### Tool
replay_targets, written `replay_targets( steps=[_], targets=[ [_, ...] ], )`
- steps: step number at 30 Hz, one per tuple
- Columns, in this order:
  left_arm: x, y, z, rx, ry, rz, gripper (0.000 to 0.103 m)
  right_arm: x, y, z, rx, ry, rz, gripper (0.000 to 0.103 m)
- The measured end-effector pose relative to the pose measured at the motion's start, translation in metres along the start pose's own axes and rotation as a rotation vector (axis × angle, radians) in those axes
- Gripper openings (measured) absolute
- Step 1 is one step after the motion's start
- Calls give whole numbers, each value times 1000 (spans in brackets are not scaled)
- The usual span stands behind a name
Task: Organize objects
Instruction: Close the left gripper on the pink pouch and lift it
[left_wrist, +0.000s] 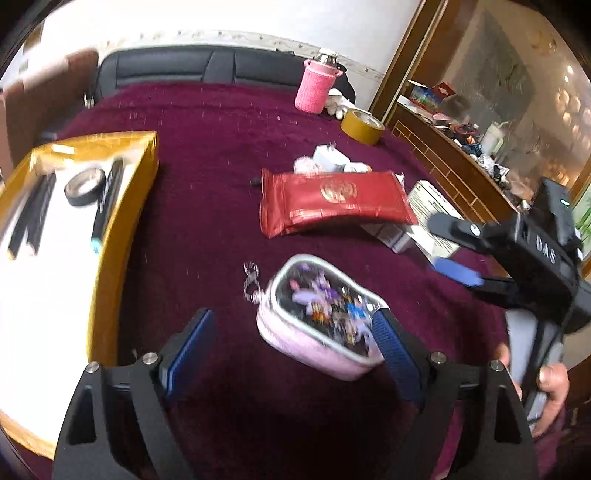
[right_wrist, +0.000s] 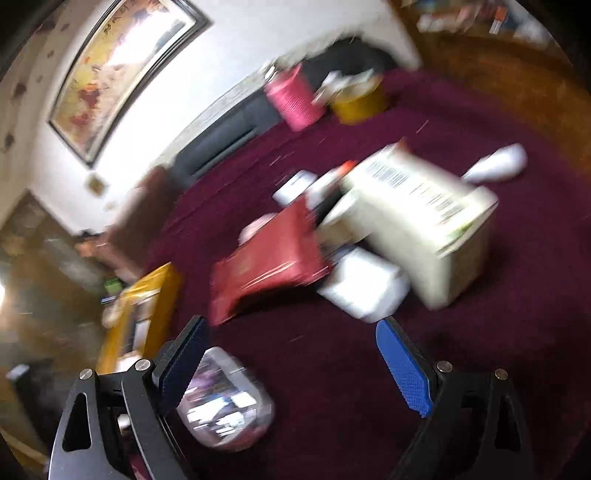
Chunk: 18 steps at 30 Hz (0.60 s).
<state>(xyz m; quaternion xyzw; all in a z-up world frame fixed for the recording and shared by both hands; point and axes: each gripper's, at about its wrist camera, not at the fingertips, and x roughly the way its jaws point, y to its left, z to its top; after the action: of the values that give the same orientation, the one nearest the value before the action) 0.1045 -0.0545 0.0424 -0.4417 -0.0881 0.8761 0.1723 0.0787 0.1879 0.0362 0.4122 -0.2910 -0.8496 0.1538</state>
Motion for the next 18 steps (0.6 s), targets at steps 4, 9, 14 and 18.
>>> replay_targets(
  steps=[4,9,14,18],
  targets=[
    [11,7,-14,-58,63,-69,86,37,5,-5,79,136,129,95],
    [22,17,-12,-132,100,-105,86,64,11,-29,199,287,285,96],
    [23,15,-3,-147,77,-76,89,58,28,-39,198,354,476,96],
    [34,1,5,-66,70,33,89,26,14,-26,128,186,287,96]
  ],
)
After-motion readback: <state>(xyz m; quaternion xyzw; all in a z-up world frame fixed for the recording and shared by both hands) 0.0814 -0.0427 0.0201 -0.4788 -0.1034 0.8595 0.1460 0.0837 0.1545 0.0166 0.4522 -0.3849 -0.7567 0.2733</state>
